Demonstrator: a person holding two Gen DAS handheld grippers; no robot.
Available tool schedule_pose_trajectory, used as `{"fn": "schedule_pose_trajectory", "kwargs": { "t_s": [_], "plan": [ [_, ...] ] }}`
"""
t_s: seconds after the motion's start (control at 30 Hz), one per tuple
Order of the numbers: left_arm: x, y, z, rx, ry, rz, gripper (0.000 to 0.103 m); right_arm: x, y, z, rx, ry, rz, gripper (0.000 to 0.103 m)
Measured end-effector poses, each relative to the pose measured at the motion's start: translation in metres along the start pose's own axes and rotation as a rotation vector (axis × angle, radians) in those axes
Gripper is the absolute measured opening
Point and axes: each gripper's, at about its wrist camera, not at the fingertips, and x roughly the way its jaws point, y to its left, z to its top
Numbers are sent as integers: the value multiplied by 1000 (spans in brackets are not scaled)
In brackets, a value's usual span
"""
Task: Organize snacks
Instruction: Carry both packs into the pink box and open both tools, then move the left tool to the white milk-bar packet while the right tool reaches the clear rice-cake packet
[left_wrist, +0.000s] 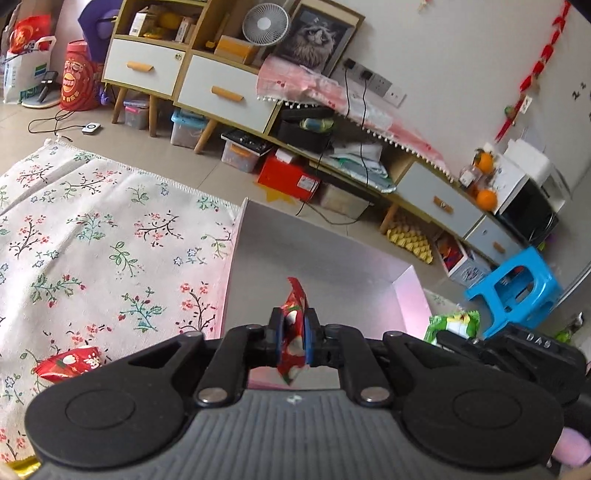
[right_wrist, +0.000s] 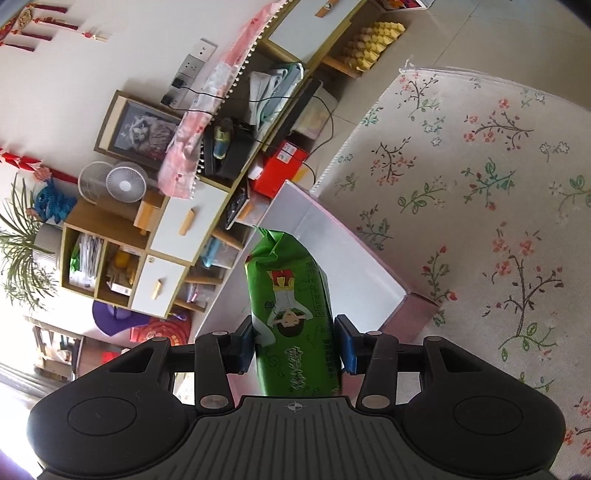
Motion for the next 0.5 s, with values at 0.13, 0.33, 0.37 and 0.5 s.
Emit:
{"fn": "schedule_pose_trajectory", "kwargs": {
  "t_s": [0.13, 0.33, 0.37, 0.5],
  "plan": [
    [-2, -2, 0, 27, 3, 16, 34, -6, 3, 1, -14, -14, 11, 73],
    [-5, -3, -3, 96, 46, 45, 59, -18, 13, 1, -68, -9, 10, 78],
    [-7, -2, -2, 100, 50, 47, 64, -20, 14, 0, -81, -7, -1, 79],
    [-18, 4, -1, 116, 71, 45, 78, -26, 22, -5, -137, 10, -39, 85]
  ]
}}
